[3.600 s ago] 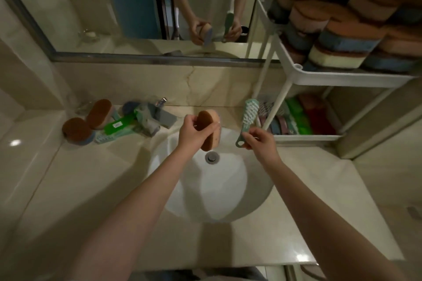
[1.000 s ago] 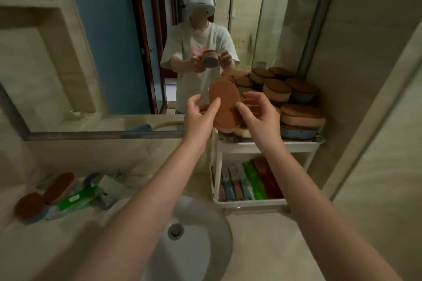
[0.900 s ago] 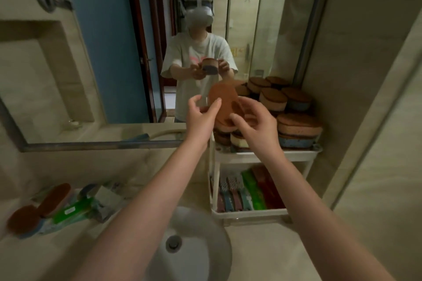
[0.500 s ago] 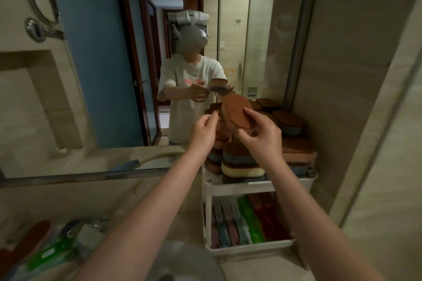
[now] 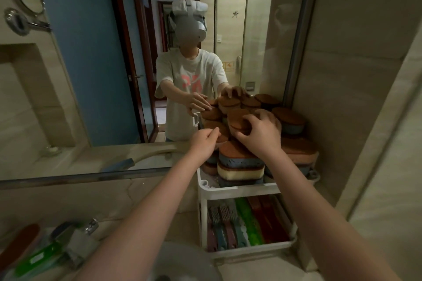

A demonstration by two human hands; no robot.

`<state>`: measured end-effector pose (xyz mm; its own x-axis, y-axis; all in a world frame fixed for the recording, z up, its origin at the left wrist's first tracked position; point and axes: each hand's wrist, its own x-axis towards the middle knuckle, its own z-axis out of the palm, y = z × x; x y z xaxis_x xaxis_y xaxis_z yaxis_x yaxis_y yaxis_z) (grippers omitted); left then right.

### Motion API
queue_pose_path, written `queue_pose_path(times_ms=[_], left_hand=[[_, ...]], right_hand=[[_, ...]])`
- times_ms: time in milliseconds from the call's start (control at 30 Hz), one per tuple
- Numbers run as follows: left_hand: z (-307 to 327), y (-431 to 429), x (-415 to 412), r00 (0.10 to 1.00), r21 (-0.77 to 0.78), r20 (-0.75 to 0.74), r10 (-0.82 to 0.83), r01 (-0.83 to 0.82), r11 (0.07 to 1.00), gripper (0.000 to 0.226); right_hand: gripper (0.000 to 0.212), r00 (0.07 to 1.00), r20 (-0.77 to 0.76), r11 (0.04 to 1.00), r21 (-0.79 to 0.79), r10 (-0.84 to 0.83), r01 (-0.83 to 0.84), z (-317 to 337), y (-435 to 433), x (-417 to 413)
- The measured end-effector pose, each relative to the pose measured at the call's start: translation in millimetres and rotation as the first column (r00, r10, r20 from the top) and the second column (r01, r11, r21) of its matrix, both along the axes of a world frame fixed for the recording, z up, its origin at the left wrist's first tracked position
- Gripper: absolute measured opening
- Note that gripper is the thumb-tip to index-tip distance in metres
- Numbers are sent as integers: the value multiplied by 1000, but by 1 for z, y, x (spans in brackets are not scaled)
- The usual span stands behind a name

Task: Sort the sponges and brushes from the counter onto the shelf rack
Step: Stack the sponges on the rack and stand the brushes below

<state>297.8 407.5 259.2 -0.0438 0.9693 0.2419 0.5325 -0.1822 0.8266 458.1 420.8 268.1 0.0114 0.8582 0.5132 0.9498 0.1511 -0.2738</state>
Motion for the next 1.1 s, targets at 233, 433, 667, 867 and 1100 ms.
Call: queue_pose_path(times_ms=[233, 433, 667, 867, 1100], left_hand=[[0, 2, -1, 1000, -15, 20, -4, 5, 1000, 38], [3, -3, 0, 997, 31, 79, -7, 4, 1000, 27], [7, -18, -14, 977, 91, 185, 102, -120, 989, 31], [-2, -44, -76, 944, 186, 237, 230, -276, 943, 21], [-57, -80, -202, 909, 83, 207, 361, -384, 920, 9]], right_hand=[[57, 993, 106, 994, -104, 55, -44, 3, -4, -3], [58, 992, 71, 980, -179, 102, -88, 12, -9, -2], [49, 967, -11, 967, -18, 256, -256, 17, -31, -27], [31, 924, -31, 921, 101, 382, -377, 7, -54, -92], [27, 833, -138, 835, -55, 536, -547, -34, -85, -202]])
